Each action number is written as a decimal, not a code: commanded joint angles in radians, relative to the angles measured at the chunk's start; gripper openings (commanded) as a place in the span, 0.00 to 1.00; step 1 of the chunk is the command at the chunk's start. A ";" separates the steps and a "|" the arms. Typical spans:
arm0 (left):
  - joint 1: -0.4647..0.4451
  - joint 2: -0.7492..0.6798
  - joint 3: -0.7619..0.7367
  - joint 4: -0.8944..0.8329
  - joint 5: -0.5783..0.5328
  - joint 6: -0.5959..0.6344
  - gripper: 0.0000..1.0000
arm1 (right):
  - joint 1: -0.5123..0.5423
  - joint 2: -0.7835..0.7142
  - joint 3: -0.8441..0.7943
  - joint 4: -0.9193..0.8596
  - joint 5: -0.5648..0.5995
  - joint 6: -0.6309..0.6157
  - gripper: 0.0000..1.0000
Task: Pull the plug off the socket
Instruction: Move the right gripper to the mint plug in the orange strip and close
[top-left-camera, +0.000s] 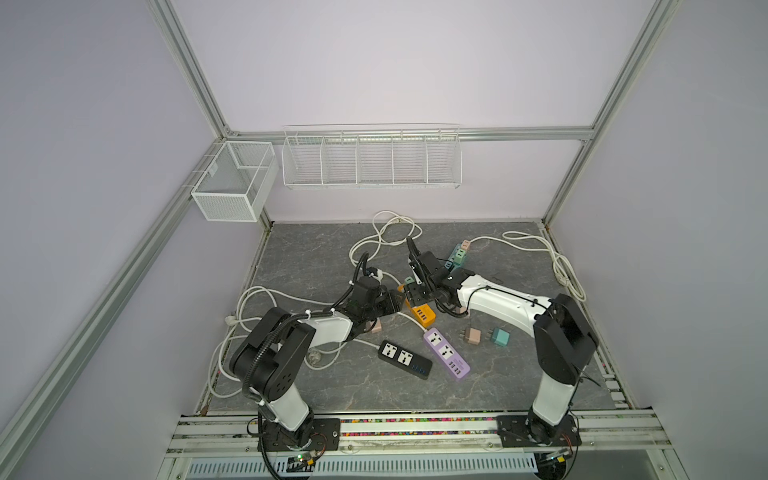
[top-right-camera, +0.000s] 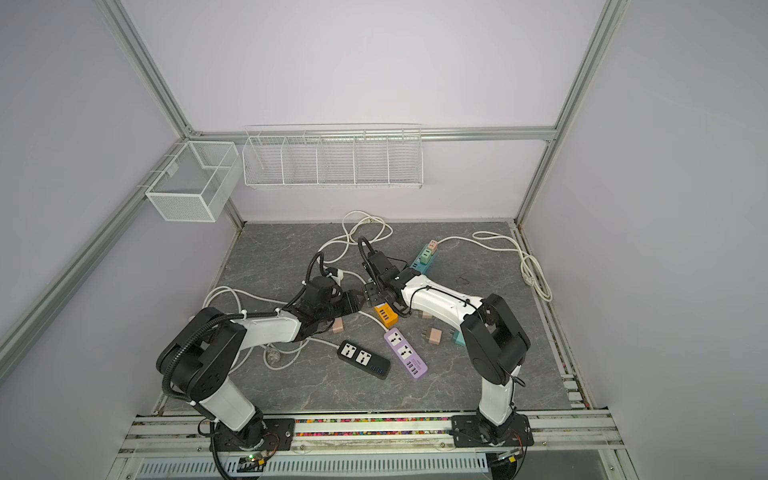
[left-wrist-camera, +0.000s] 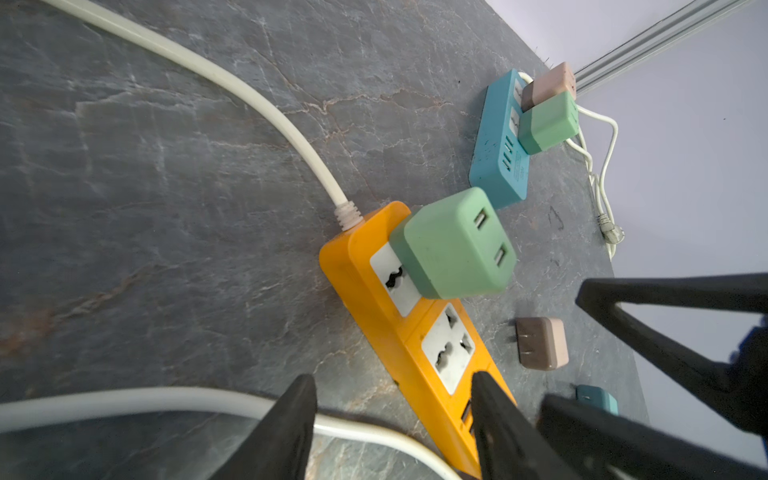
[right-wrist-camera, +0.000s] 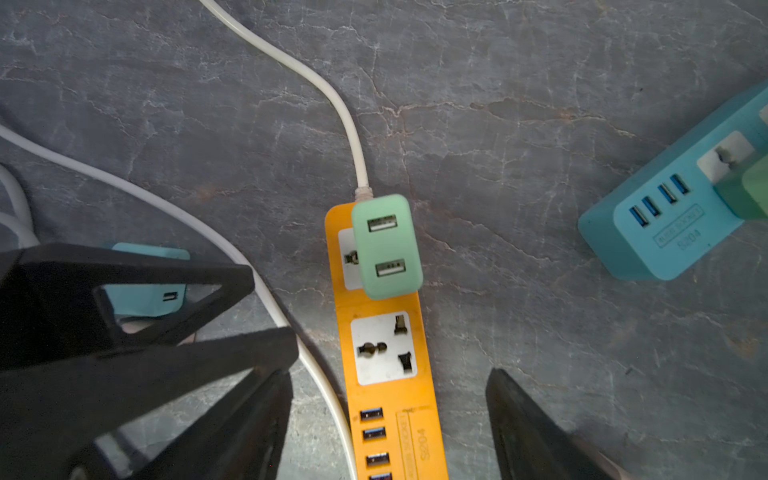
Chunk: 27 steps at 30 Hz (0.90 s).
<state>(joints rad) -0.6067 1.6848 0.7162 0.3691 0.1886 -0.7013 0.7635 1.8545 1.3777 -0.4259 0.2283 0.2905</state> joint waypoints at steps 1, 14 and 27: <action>0.007 0.027 0.030 -0.001 0.016 0.010 0.59 | 0.000 0.047 0.043 0.011 0.003 -0.031 0.73; 0.019 0.063 0.057 -0.035 0.009 0.006 0.54 | -0.031 0.189 0.168 -0.026 0.011 -0.027 0.58; 0.028 0.081 0.077 -0.062 0.005 0.008 0.52 | -0.044 0.302 0.283 -0.062 -0.003 -0.077 0.44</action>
<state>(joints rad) -0.5842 1.7542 0.7616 0.3164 0.1993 -0.7017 0.7277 2.1384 1.6394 -0.4557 0.2352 0.2424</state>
